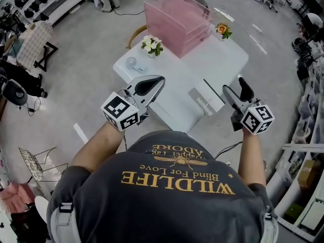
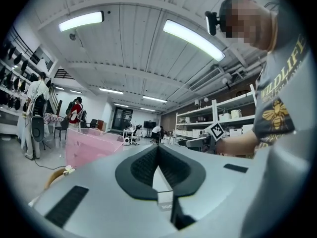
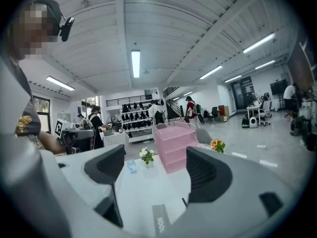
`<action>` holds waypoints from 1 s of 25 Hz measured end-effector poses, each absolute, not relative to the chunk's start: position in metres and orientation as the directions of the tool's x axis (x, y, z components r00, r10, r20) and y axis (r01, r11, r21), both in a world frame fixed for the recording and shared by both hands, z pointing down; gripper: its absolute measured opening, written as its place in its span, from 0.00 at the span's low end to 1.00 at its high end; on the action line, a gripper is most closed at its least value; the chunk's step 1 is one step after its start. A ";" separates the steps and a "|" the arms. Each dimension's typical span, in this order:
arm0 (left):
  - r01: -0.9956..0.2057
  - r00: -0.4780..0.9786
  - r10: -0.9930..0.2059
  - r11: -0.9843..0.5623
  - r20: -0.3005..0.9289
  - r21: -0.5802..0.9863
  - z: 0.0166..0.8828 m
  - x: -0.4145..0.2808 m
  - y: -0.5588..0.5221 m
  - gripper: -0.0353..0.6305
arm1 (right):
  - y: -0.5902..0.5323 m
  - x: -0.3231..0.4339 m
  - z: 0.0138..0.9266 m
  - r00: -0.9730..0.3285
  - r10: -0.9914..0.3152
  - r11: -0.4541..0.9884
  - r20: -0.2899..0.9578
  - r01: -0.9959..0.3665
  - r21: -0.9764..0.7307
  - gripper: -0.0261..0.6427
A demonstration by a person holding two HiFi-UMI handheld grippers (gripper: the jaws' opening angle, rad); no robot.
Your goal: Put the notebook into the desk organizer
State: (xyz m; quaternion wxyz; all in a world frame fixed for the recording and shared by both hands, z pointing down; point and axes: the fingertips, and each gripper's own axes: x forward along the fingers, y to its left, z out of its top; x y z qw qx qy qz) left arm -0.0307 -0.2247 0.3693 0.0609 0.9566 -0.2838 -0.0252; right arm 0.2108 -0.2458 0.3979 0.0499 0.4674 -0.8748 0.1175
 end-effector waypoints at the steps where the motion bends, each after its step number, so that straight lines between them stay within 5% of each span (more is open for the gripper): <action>1: -0.551 0.831 -0.557 -0.823 -0.008 0.137 0.370 -0.021 -0.230 0.05 | -0.255 0.220 0.401 -0.571 -0.796 0.549 0.200 -0.821 -0.159 0.60; 6: -0.589 0.806 -0.590 -0.797 0.031 0.135 0.374 0.025 -0.258 0.06 | -0.304 0.261 0.415 -0.623 -0.746 0.604 0.234 -0.782 -0.156 0.60; 11: -0.559 0.829 -0.551 -0.816 0.095 0.150 0.400 0.061 -0.271 0.05 | -0.319 0.288 0.484 -0.627 -0.651 0.626 0.428 -0.763 -0.164 0.60; 18: -0.436 0.898 -0.415 -0.880 0.143 0.188 0.439 0.083 -0.282 0.06 | -0.293 0.310 0.619 -0.526 -0.337 0.636 0.781 -0.739 -0.223 0.58; 25: -0.359 0.927 -0.323 -0.910 0.189 0.206 0.467 0.086 -0.292 0.06 | -0.284 0.302 0.714 -0.514 -0.032 0.532 0.857 -0.735 -0.421 0.50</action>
